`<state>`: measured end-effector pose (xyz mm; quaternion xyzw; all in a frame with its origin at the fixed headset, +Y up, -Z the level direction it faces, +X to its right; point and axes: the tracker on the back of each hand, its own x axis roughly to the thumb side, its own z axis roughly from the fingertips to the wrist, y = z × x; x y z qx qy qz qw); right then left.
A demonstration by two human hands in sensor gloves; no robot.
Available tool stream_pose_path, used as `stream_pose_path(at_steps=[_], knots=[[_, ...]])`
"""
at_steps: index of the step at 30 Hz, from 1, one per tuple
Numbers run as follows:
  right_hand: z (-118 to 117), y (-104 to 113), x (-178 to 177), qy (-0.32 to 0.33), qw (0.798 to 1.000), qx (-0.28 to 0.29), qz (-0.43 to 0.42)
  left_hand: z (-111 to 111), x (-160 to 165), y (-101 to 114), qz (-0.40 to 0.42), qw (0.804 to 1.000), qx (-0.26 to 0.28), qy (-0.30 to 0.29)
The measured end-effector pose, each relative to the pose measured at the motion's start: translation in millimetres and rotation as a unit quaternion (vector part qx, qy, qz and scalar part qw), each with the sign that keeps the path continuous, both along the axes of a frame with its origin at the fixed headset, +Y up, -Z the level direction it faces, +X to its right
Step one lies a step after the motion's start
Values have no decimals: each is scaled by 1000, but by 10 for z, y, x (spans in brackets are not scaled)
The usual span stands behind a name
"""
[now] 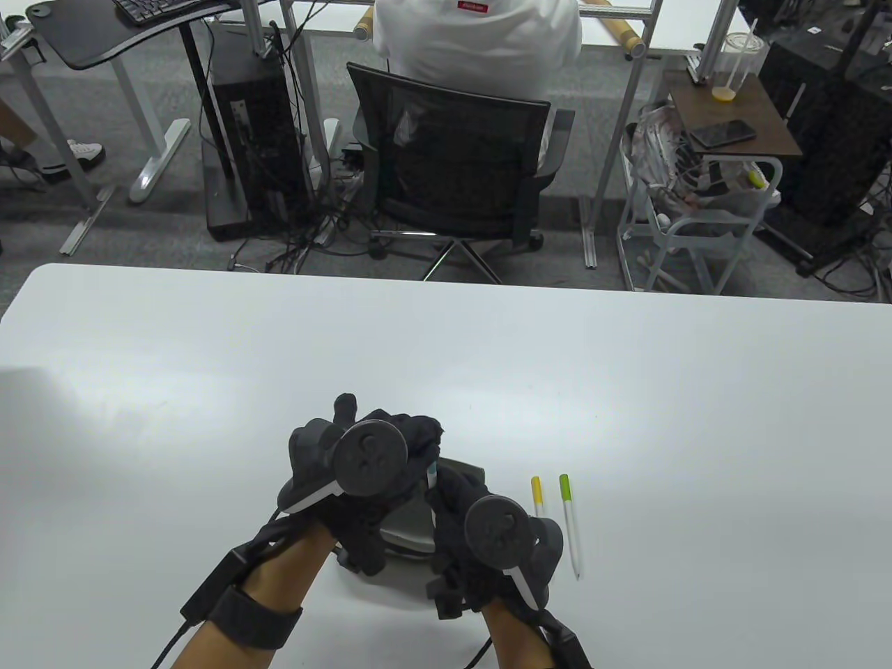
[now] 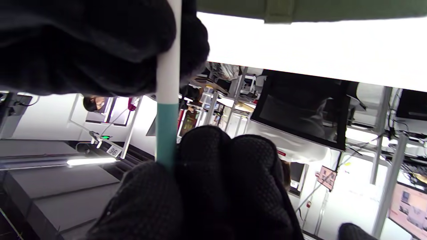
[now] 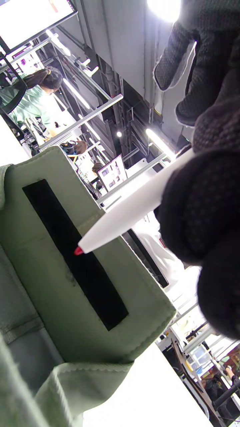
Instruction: Twist to extend twist pen refills
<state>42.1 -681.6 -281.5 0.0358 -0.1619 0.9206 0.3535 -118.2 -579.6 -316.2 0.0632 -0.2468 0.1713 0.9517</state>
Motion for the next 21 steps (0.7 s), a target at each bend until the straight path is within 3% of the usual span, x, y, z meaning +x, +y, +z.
stream_pose_path(at_steps=[13,19,21], knots=[[-9,-3,-6,14,1000,-6,-13,-71,-97,-67,59,995,-28,-79],[-4,30,18,20,999,-12,-38,-67,-147,-50,90,993,-10,-73],[-2,18,26,9,1000,-5,-28,-86,-233,7,96,994,12,-40]])
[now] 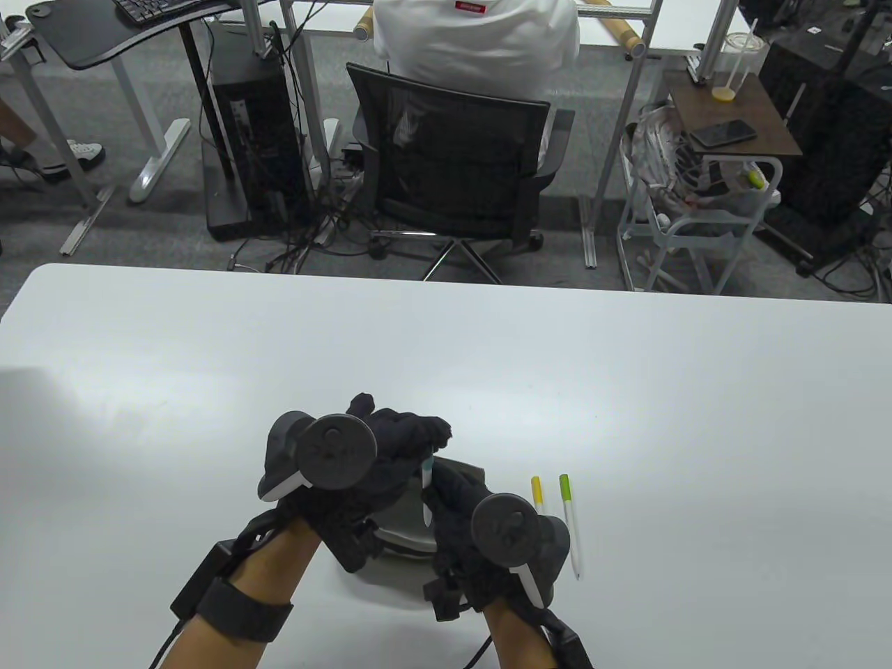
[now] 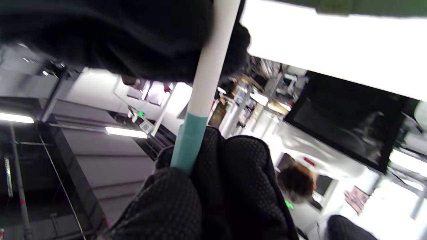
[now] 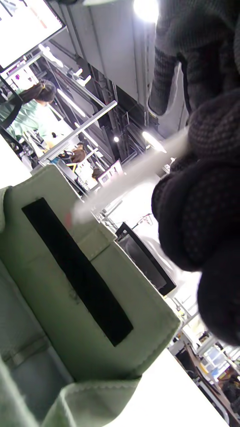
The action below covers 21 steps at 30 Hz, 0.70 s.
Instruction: Twist to extend twist pen refills
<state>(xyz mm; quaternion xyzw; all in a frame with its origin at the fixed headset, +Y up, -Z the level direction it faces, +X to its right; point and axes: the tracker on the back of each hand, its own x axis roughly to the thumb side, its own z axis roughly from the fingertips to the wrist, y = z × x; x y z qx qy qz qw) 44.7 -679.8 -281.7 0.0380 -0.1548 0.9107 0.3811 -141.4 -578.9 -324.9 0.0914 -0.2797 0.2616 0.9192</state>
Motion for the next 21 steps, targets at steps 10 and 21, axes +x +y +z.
stream_pose_path(at_steps=[10,21], knots=[[-32,-61,29,-11,1000,-17,12,-388,-838,-138,-135,967,-51,211],[-32,-72,30,-18,999,-19,33,-675,-1194,-1151,-332,888,-179,264]])
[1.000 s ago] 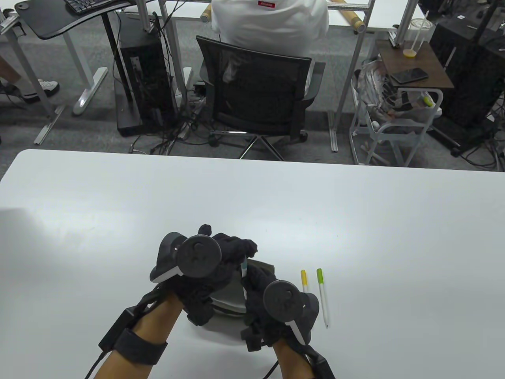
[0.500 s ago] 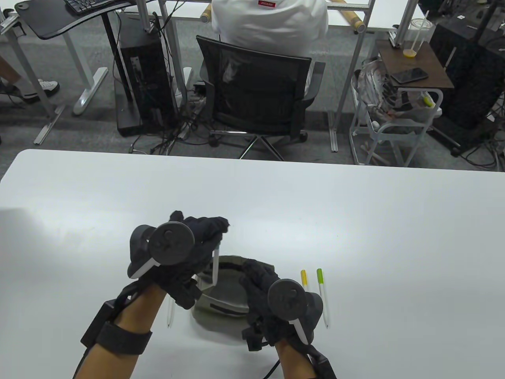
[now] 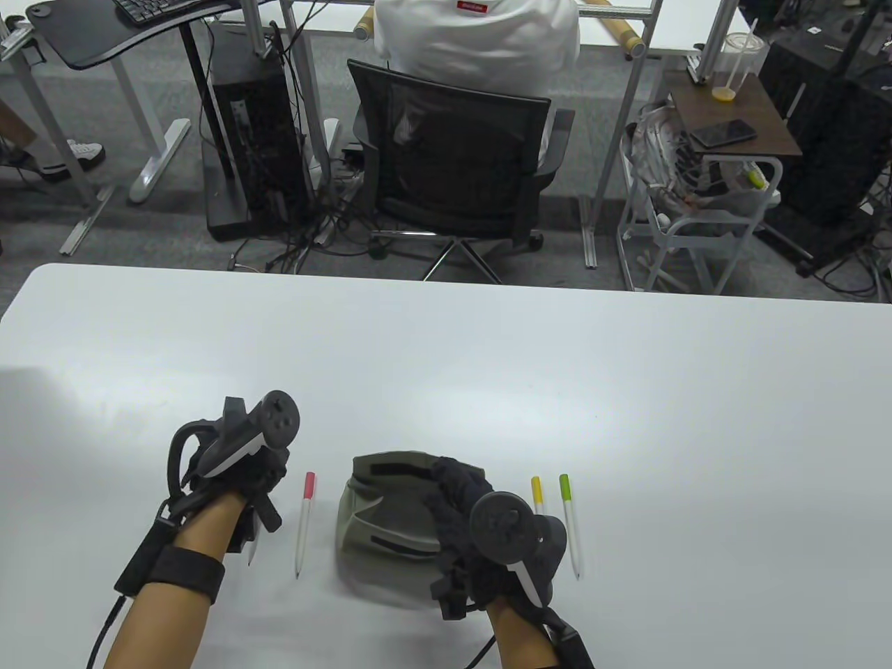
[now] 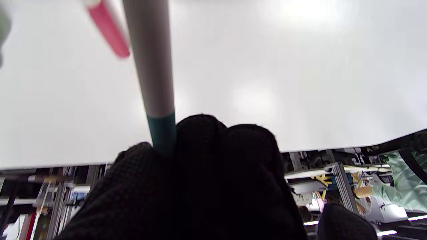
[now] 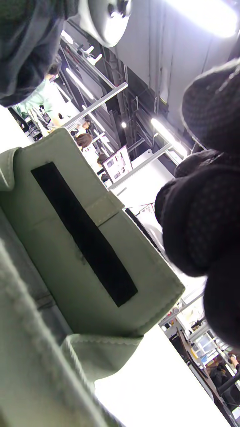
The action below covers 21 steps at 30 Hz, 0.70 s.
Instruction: Twist to extend twist pen refills
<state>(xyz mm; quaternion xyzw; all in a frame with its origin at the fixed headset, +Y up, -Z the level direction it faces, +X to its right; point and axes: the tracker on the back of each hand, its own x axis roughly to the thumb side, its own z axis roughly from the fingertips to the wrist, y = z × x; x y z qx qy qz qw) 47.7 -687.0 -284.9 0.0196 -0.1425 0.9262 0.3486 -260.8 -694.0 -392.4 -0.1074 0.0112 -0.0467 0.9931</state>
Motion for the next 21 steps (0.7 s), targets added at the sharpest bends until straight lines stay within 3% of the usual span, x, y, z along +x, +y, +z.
stream_pose_path(at_steps=[8,15,21], knots=[[-3,-5,-2,-3,1000,0,12,-114,15,-390,-44,998,-51,15],[-2,-8,-6,-3,1000,-2,19,-166,35,-548,-67,995,-66,27],[-4,-10,-8,-3,1000,-6,24,-184,52,-552,-70,995,-60,35]])
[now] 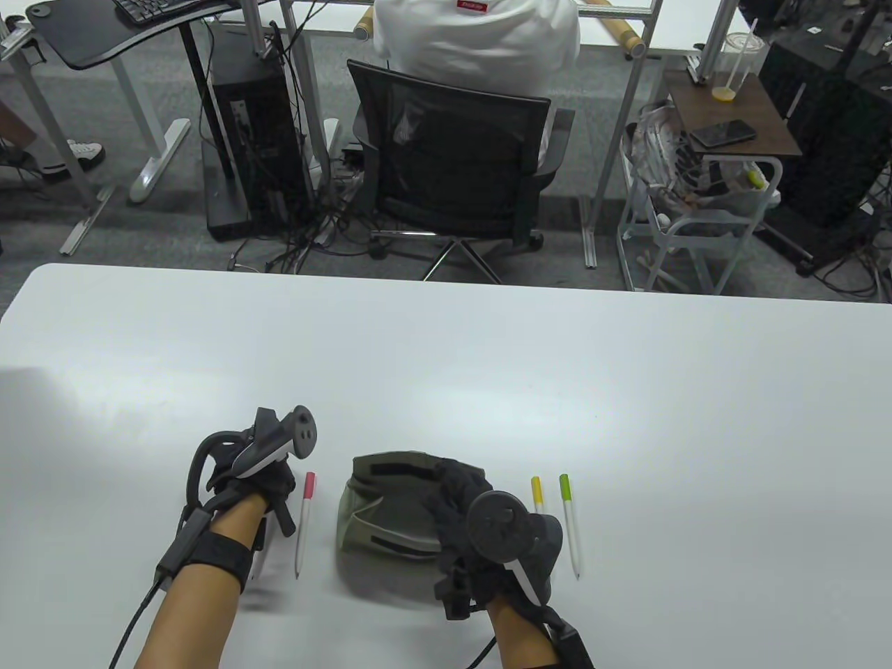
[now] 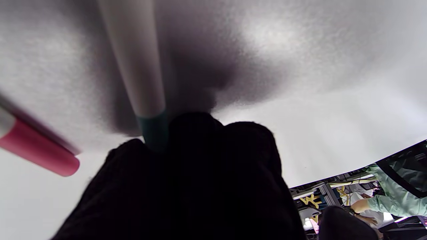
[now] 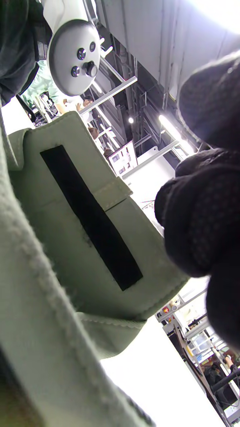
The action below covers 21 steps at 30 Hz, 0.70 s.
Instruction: Twist to extend twist pen refills
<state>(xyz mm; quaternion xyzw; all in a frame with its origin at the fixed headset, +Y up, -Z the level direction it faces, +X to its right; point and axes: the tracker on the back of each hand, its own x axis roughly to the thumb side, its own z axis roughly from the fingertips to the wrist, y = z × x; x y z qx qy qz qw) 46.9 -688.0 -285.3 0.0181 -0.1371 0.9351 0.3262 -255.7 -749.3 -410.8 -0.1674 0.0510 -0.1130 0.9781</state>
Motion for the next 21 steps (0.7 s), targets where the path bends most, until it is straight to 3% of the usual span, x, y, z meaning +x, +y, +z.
stream_pose_path(at_steps=[21], knots=[[-5,0,8,1,1000,9,-4,52,3,-40,4,1000,17,13]])
